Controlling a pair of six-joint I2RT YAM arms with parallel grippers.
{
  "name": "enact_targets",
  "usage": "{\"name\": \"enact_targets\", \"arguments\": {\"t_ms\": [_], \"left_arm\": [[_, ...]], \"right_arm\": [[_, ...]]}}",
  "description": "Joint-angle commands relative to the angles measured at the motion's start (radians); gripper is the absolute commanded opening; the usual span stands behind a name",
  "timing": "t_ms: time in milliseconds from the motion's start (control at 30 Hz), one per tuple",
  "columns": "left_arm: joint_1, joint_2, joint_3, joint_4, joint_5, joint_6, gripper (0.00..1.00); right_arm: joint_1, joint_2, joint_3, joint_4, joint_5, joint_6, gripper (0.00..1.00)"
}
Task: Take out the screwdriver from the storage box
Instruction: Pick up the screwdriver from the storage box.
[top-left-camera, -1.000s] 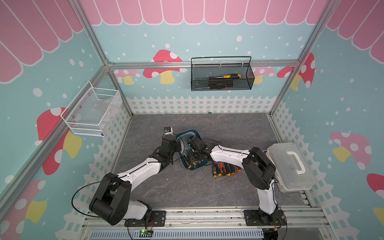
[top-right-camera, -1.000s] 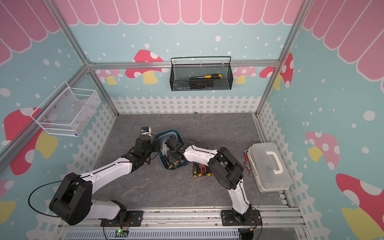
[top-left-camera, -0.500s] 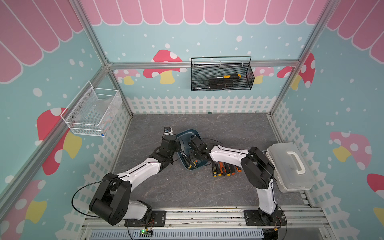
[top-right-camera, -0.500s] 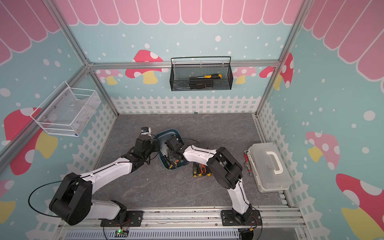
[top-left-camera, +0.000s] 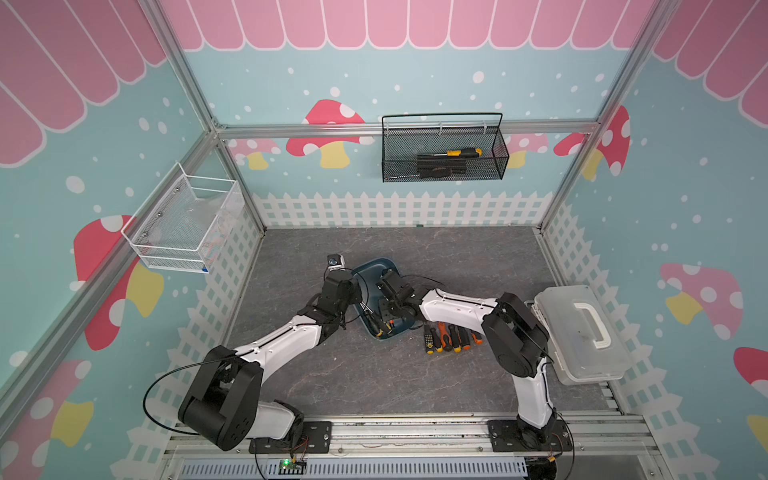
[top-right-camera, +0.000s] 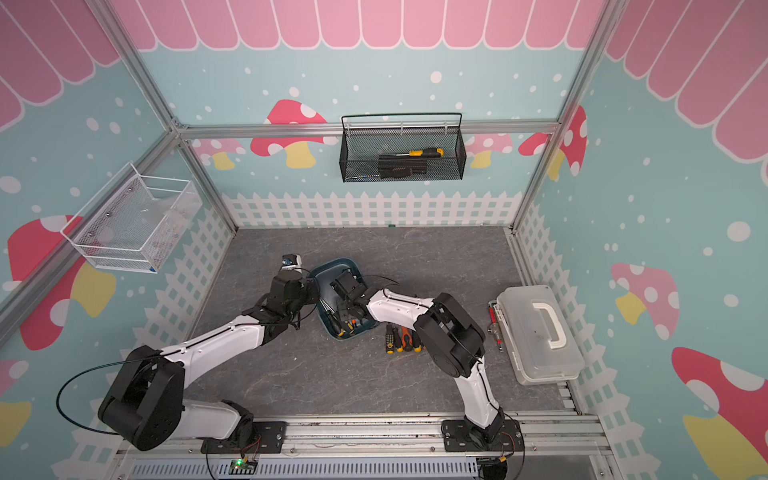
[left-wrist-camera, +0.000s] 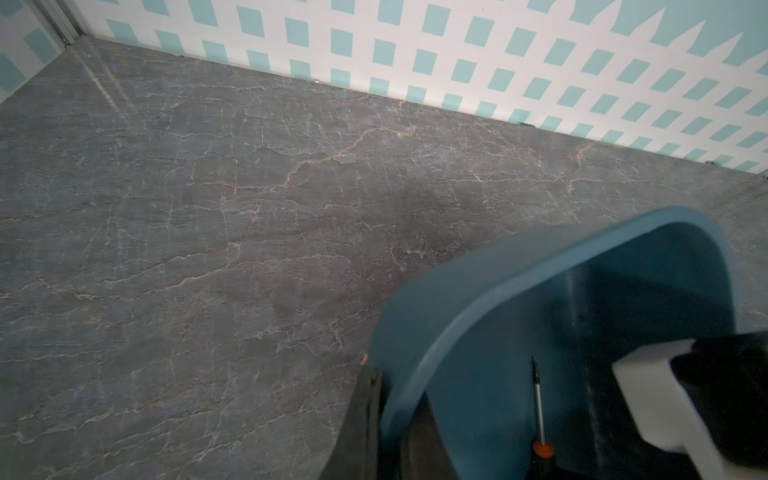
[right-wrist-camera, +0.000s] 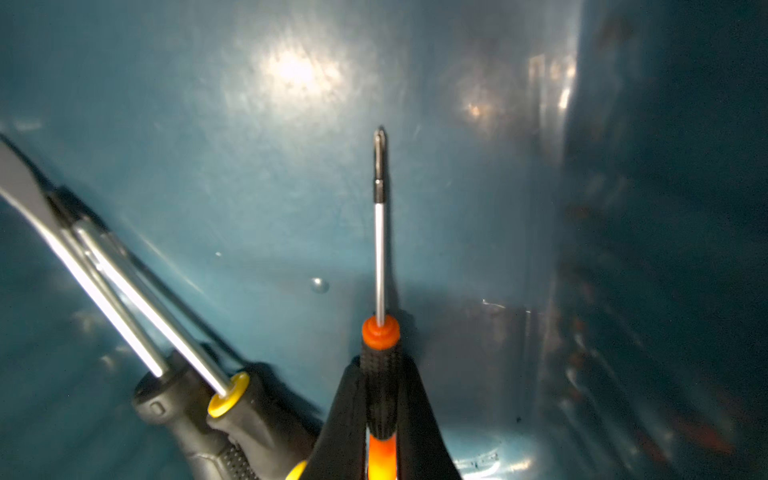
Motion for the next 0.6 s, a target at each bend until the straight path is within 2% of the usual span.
{"name": "enact_targets", "arguments": {"t_ms": [0,200,567], "left_arm": [[-0.021,-0.031,-0.02,-0.044,0.123,0.013,0.0],[-0.02,-0.025,-0.02,-0.041,0.124,0.012,0.0],[-0.02,-0.009,-0.02,-0.036,0.125,0.012,0.0]], "right_arm": [[-0.042,0.019,-0.053,0.054,0.01,-0.078,0.0],[-0.041,-0.079,-0.131,0.129,-0.041,-0.118,0.0],[-0.043,-0.193,-0.229,0.264,-0.18,-0.11,0.0]]}}
